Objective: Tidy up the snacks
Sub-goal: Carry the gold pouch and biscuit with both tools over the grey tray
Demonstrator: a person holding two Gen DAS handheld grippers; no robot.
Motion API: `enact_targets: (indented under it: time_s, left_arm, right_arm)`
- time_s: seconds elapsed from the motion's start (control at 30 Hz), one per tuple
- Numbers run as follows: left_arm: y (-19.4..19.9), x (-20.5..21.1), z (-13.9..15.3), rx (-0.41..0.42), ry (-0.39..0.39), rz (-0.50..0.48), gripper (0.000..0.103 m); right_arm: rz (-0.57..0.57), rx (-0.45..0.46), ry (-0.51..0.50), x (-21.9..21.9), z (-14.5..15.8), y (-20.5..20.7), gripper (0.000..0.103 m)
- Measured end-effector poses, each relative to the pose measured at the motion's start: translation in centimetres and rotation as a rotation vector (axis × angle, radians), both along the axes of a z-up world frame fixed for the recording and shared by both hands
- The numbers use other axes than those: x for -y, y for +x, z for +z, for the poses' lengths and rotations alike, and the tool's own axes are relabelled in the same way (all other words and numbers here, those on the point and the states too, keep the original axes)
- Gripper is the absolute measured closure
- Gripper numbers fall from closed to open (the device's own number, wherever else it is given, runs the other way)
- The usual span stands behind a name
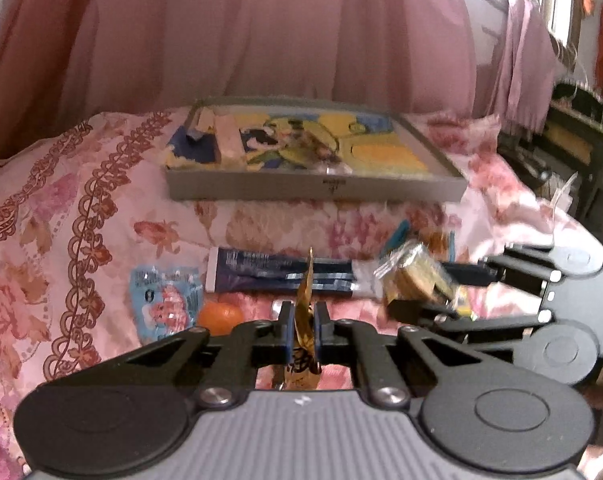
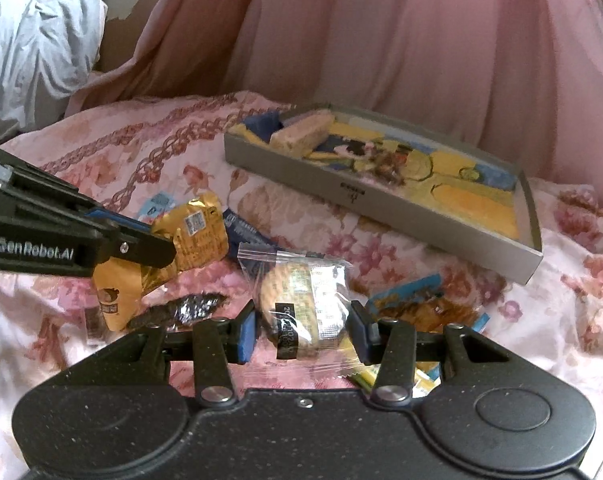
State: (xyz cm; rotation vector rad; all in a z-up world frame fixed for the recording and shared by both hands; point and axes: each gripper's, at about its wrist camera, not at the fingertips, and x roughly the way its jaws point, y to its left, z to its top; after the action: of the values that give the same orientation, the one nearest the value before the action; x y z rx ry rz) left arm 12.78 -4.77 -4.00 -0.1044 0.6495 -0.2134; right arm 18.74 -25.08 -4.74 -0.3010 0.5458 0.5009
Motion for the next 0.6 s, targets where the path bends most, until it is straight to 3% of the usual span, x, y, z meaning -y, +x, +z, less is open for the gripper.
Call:
enact_targets:
  time_s: [0.2, 0.37, 0.6]
  left_arm:
    - [1.6, 0.3, 2.4, 0.105, -0.066, 0.013, 0.094]
    - [4.2, 0.5, 4.3, 0.2, -0.134, 0.013, 0.094]
    - [9.1, -0.3, 6.1, 0.265, -0.225, 0.038, 0.094]
  right_arm:
    - [-0.037, 0.096, 0.013, 0.1, 0.9, 0.3, 0.055]
    - [-0.134, 0.179, 0.071, 0.5, 2.6, 1.6, 0.055]
    - [-0.298, 0.257, 0.134, 0.1, 3.8, 4.4, 0.055]
